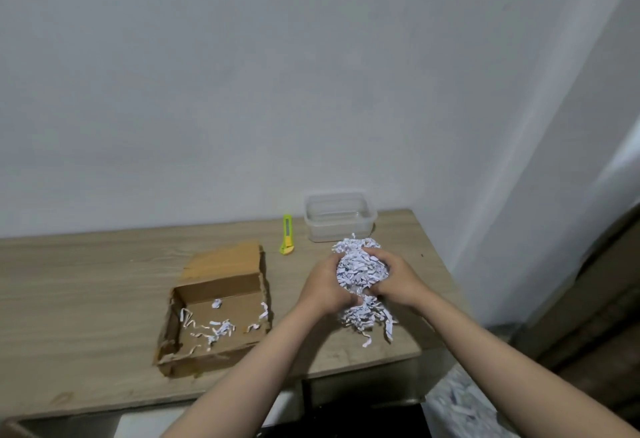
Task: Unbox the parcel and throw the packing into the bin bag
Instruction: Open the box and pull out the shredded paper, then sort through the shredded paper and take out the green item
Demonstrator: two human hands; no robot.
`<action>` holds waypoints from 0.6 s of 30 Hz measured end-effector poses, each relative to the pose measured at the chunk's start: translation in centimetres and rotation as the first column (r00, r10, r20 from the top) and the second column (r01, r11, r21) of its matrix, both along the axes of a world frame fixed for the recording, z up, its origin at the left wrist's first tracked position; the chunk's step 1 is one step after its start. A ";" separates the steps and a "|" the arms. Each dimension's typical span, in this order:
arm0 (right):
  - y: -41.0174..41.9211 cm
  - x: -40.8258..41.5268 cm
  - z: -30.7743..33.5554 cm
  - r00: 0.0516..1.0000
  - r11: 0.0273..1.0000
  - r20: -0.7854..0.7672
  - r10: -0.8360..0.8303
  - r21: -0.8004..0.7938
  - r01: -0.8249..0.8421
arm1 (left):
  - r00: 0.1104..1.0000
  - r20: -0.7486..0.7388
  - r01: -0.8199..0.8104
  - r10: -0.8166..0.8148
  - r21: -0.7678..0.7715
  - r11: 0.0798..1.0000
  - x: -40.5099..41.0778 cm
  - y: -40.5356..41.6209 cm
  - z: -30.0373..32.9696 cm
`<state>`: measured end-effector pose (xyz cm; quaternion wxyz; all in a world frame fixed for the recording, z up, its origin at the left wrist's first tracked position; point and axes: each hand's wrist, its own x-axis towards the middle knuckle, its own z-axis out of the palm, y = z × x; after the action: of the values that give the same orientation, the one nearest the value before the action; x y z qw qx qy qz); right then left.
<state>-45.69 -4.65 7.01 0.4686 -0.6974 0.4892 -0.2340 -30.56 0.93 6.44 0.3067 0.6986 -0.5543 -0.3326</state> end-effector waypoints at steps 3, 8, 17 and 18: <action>-0.3 -1.4 -1.9 0.999 0.995 0.032 -0.026 0.096 0.023 | 1.000 0.002 -0.005 0.005 0.063 0.998 -1.6 -0.5 -1.8; -1.0 -2.7 -4.1 0.998 0.978 0.064 0.003 0.207 -0.016 | 1.000 -0.022 -0.019 0.020 0.082 0.996 -2.6 -1.0 -3.6; -2.8 -5.6 -2.4 0.991 0.992 -0.033 0.129 0.016 -0.129 | 0.992 0.075 -0.101 0.106 -0.075 0.992 -2.8 0.0 -4.8; -2.8 -5.7 -2.4 0.993 0.993 -0.066 0.099 -0.062 -0.103 | 0.989 0.121 -0.070 0.085 -0.130 0.989 -3.2 0.3 -4.7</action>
<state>-51.35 -7.42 4.65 0.4414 -0.7431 0.4599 -0.2037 -33.74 1.24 1.77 0.3269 0.7187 -0.5648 -0.2401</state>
